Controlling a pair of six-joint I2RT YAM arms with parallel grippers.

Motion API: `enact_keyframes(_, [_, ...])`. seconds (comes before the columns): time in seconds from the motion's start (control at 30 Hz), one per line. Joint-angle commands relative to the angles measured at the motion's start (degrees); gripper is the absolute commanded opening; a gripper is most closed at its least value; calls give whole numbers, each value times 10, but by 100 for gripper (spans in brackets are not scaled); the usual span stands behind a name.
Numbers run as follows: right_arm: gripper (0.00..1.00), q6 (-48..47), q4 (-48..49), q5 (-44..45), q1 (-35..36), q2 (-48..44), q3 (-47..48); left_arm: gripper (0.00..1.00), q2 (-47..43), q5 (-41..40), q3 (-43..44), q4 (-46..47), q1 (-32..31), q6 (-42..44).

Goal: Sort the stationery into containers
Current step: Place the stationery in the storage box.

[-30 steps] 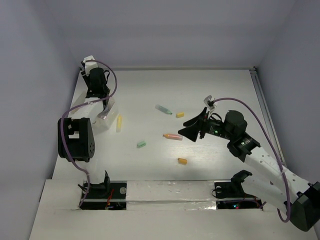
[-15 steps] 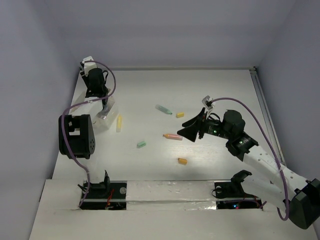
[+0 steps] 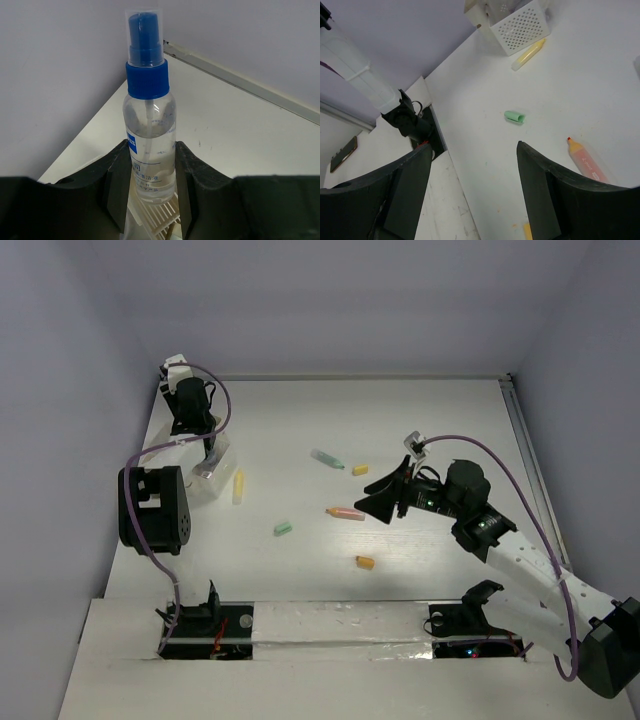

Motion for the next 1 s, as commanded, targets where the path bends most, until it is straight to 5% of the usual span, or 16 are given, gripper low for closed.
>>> enact_keyframes(0.0, [74,-1,42,-6,0,-3,0,11,-4,-4,9,47,2,0])
enact_keyframes(0.67, [74,-1,44,-4,0,-4,1,20,9,-10,-11,53,2,-6])
enact_keyframes(0.77, [74,0,44,-4,0,-3,0,24,2,-6,-12,53,2,-10])
enact_keyframes(0.97, [74,-1,45,-4,0,-3,0,50,-12,-7,-15,52,2,-14])
